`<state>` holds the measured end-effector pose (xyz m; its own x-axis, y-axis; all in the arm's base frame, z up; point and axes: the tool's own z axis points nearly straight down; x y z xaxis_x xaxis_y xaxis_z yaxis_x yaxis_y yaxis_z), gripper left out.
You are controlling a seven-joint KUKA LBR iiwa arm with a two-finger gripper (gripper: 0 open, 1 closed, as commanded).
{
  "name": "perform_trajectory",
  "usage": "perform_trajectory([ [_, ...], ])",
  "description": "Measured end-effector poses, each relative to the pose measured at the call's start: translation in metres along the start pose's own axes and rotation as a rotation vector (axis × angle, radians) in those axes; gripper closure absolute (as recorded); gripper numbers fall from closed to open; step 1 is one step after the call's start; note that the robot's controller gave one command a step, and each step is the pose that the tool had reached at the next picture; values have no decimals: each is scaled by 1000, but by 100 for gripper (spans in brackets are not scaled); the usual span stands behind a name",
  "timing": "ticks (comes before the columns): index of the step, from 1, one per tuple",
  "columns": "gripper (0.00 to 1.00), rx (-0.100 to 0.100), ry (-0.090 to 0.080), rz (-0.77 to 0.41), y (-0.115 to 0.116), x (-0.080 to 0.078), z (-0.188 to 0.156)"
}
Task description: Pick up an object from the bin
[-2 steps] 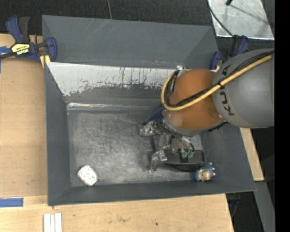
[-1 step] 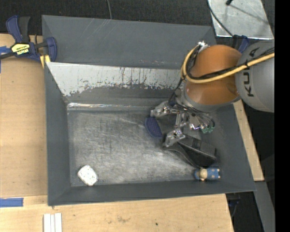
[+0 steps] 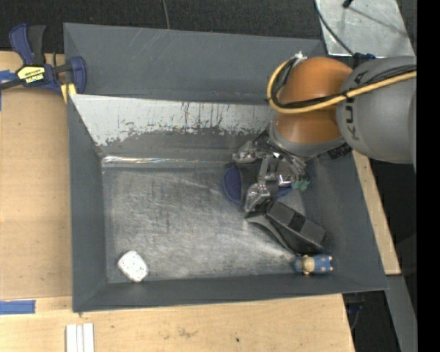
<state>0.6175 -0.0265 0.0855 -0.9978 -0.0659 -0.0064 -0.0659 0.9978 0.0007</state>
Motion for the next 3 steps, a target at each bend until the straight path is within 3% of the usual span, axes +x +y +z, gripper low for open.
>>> perform_trajectory([
  [1,100,1,-2,1,-1,0,-1],
  [2,100,4,-5,-155,-37,11,-127],
  [3,100,1,4,-26,-22,96,-169],
])
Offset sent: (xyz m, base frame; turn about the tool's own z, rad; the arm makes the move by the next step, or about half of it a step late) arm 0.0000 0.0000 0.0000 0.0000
